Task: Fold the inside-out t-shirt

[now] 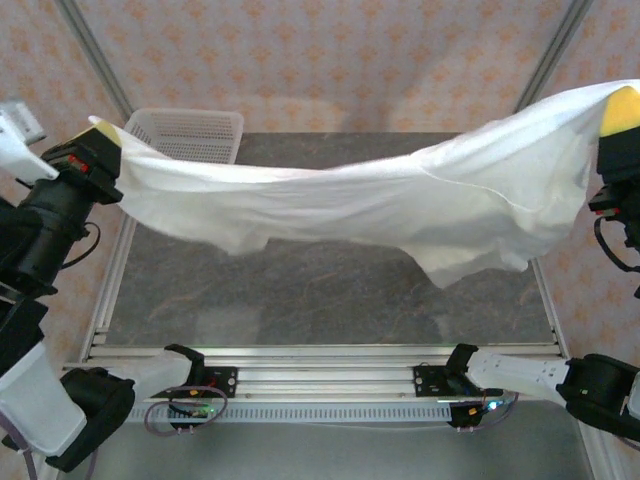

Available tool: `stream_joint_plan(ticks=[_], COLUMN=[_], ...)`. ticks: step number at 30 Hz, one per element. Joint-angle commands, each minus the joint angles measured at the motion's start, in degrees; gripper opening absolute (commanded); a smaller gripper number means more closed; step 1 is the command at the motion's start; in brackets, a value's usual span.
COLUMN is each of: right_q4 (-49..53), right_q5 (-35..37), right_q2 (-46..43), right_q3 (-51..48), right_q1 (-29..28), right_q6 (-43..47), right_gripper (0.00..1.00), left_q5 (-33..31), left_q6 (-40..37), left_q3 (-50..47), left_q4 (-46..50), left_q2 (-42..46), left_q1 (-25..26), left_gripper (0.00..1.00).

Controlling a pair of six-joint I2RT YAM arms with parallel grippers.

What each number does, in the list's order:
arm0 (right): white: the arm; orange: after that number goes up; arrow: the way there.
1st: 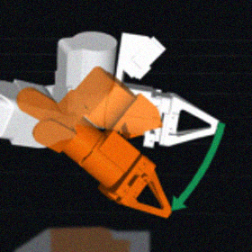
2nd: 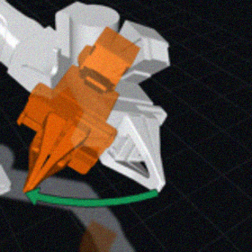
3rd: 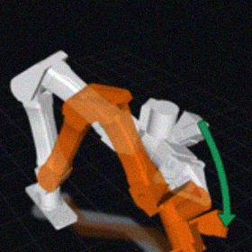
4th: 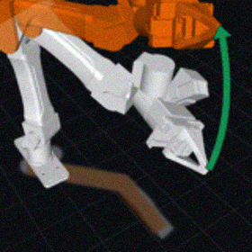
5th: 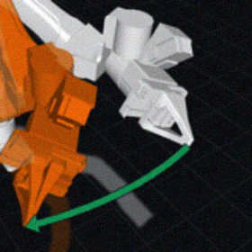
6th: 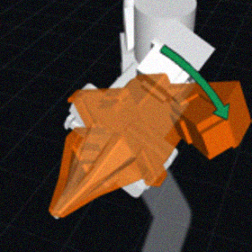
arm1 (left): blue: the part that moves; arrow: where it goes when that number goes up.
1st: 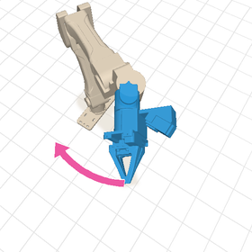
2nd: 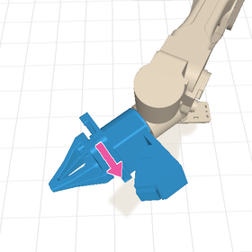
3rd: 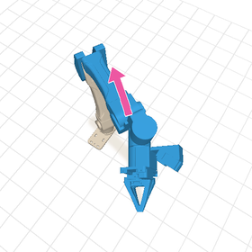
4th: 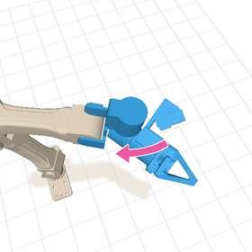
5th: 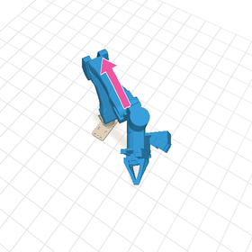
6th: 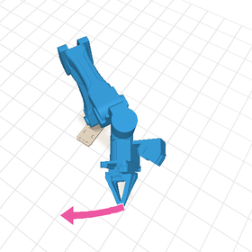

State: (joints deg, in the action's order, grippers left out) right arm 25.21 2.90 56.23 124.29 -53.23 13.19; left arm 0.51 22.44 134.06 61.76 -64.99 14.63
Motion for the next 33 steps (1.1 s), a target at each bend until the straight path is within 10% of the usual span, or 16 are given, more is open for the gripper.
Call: stream_joint_plan(ticks=[1, 11, 18, 23, 24, 27, 28, 33], right_q4=[-1.5, 1.8, 8.0, 15.0, 15.3, 11.5, 9.6, 3.2], right_q5=[-1.2, 17.6, 0.1, 0.3, 0.2, -0.7, -4.1, -16.8], right_q2=[2.9, 23.0, 36.8, 60.3, 64.2, 71.0, 72.6, 72.3], right_q3=[3.3, 17.7, 17.3, 36.0, 38.4, 38.6, 39.0, 39.4], right_q1=[-0.2, 1.3, 29.3, 40.2, 42.1, 45.3, 46.3, 45.6], right_q6=[4.0, 22.5, -3.4, -19.8, -24.5, -35.1, -38.9, -43.4], right_gripper=[0.0, 0.0, 0.0, 0.0, 0.07, 0.98, 1.0, 0.99], left_q5=[-1.7, -4.8, -6.9, -7.9, -7.6, -2.6, 1.3, 15.2], left_q6=[-0.2, -1.3, -1.1, 4.8, 5.9, 9.1, 10.3, 12.4], left_q3=[-0.3, -7.6, -10.8, -10.3, -7.0, 10.4, 17.3, 31.3], left_q4=[-5.4, -7.7, -9.4, -10.7, -9.2, -2.7, -1.4, -2.1], left_q2=[-0.6, -9.5, -21.4, -37.0, -41.7, -58.1, -63.0, -70.3], left_q1=[0.2, 0.2, -0.3, -3.6, -4.6, -8.7, -10.2, -13.9], left_gripper=[0.0, 0.0, 0.0, 0.0, 0.0, 0.41, 0.6, 0.77])
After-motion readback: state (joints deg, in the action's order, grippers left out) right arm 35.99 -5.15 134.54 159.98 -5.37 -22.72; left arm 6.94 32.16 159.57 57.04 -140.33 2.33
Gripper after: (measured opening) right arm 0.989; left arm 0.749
